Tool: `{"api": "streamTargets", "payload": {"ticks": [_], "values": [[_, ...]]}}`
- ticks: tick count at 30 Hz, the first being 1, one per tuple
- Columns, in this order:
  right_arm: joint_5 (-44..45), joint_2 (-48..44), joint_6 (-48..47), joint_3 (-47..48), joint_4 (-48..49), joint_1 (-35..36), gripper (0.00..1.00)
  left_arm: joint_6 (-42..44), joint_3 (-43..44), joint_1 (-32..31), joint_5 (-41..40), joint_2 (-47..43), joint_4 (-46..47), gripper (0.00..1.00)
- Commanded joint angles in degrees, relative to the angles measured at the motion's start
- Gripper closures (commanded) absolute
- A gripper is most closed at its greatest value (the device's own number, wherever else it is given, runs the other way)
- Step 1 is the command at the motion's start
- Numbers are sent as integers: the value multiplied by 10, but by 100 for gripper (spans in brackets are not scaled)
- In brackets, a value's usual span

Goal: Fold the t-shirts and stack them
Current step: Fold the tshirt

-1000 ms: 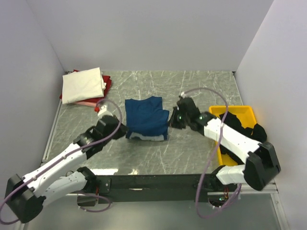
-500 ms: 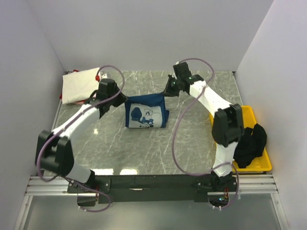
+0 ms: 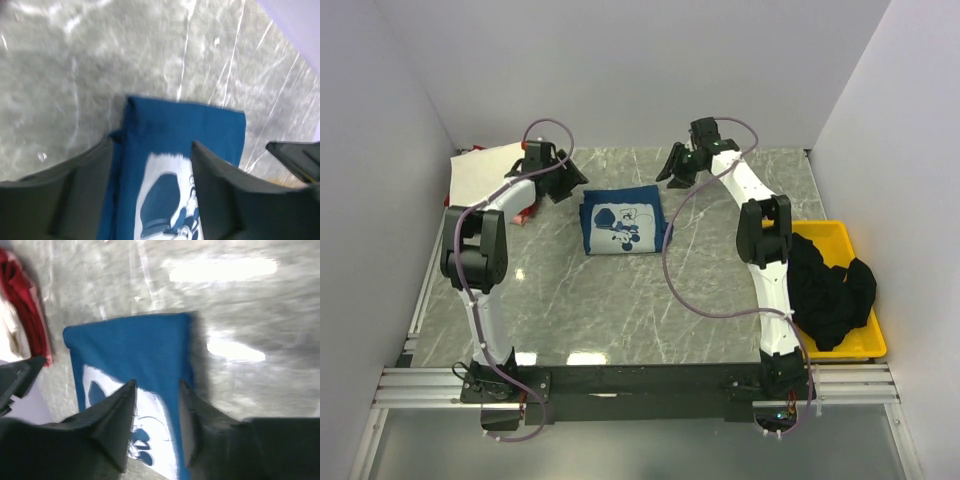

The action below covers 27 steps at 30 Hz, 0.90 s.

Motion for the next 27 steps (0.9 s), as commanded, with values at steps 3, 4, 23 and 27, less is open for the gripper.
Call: {"api": "streamTargets", "payload": {"ticks": [3, 4, 23, 27], "values": [[4, -33, -11, 19, 4, -19, 42, 11, 57, 19, 35, 1, 8, 30], [9, -43, -18, 11, 4, -18, 42, 8, 51, 17, 33, -13, 8, 31], [123, -257, -24, -375, 120, 80, 48, -37, -246, -102, -73, -163, 45, 90], [133, -251, -20, -401, 123, 94, 51, -43, -278, -111, -73, -158, 55, 96]]}}
